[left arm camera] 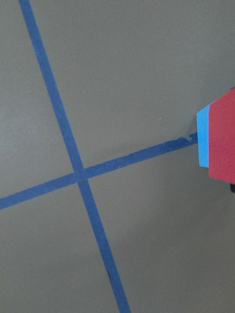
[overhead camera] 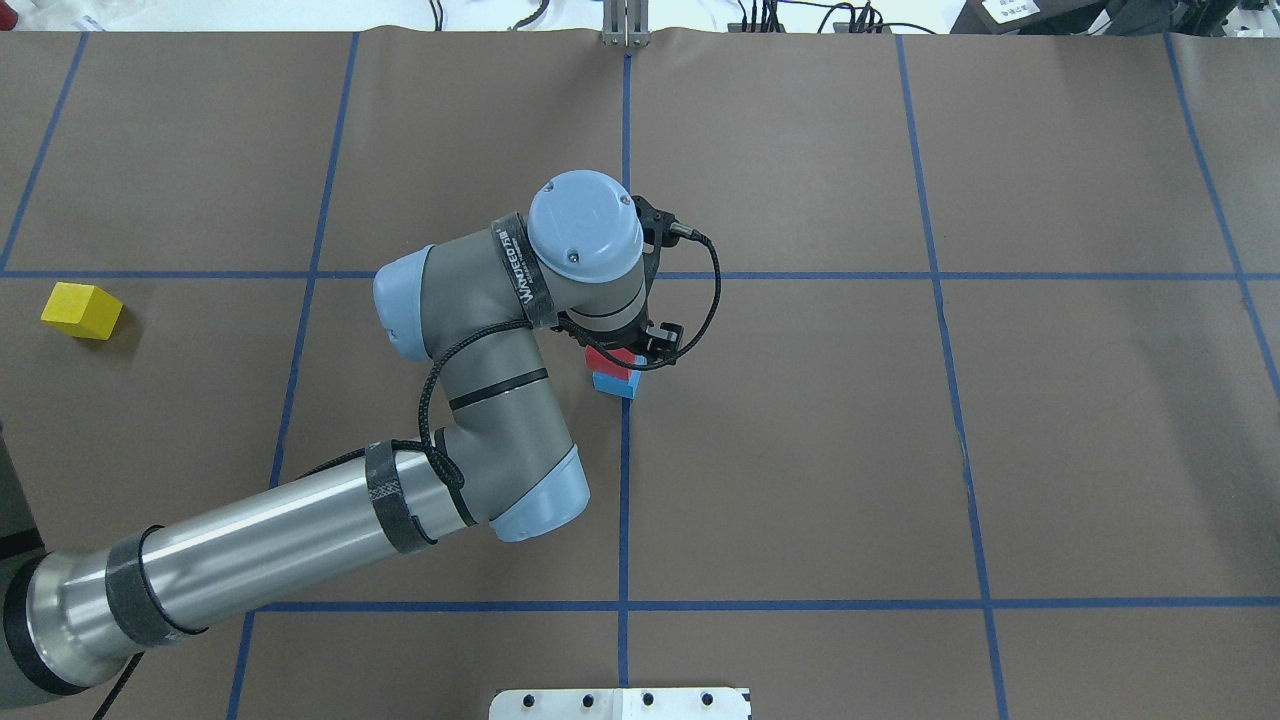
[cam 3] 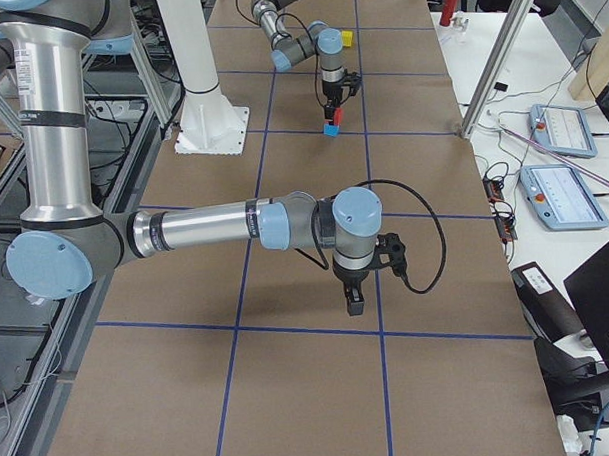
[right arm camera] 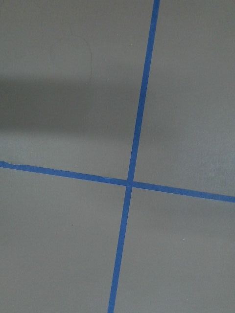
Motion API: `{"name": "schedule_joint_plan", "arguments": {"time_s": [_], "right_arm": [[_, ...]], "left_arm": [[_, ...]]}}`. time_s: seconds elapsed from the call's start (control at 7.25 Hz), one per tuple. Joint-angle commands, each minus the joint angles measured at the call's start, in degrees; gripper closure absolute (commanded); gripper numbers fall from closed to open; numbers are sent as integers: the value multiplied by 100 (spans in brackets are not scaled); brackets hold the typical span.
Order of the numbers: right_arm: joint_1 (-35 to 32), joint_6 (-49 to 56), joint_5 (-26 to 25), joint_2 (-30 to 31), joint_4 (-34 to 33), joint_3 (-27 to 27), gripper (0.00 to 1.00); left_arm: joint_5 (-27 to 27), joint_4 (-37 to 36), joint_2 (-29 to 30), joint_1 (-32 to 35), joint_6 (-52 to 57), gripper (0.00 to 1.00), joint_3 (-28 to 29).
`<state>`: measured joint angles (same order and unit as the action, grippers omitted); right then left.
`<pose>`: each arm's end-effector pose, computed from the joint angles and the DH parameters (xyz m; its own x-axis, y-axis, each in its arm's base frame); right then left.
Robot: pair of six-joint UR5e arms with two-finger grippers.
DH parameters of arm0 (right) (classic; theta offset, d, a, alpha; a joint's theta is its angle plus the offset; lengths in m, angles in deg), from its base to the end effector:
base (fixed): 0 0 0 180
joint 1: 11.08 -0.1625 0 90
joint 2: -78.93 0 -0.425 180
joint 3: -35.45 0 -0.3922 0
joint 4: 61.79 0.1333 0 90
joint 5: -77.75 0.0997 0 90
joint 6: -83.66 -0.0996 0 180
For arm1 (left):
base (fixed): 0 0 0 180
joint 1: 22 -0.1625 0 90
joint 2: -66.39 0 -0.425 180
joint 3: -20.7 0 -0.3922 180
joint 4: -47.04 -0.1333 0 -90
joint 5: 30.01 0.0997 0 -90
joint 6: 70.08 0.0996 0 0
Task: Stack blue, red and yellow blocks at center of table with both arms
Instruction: 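Lower the red cube onto the blue cube and open the left gripper, then withdraw the left gripper toward the yellow cube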
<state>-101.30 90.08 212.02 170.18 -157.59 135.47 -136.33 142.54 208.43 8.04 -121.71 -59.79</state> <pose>0.0656 -0.4814 0.5937 0.7121 -0.1449 0.6869 0.0763 0.9887 0.1294 0.6068 -0.4726 0.1486 0.6398 0.3182 -0.6996 -0.1245 0.9412 0.3142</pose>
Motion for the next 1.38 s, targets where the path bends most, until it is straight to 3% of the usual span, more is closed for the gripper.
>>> {"name": "schedule_joint_plan", "arguments": {"time_s": [0.0,0.14,0.28,0.55,0.97,1.24], "right_arm": [[4,0,3,-11,0,0,0],[-5,0,12,-11,0,0,0],[4,0,12,-11,0,0,0],[4,0,21,-19,0,-9,0],[-5,0,21,-28,0,0,0],[4,0,21,-28,0,9,0]], "left_arm": [[-150,-285,-28,299,-14,1,-378],[-752,-557,-385,736,56,1,-841],[-1236,-559,-1119,1167,135,1,-1499],[-1373,-463,-2430,1923,982,1,-2075],[-1925,-297,-4030,3426,3082,0,-1972],[-1927,1006,-4727,3764,3730,0,-1201]]}}
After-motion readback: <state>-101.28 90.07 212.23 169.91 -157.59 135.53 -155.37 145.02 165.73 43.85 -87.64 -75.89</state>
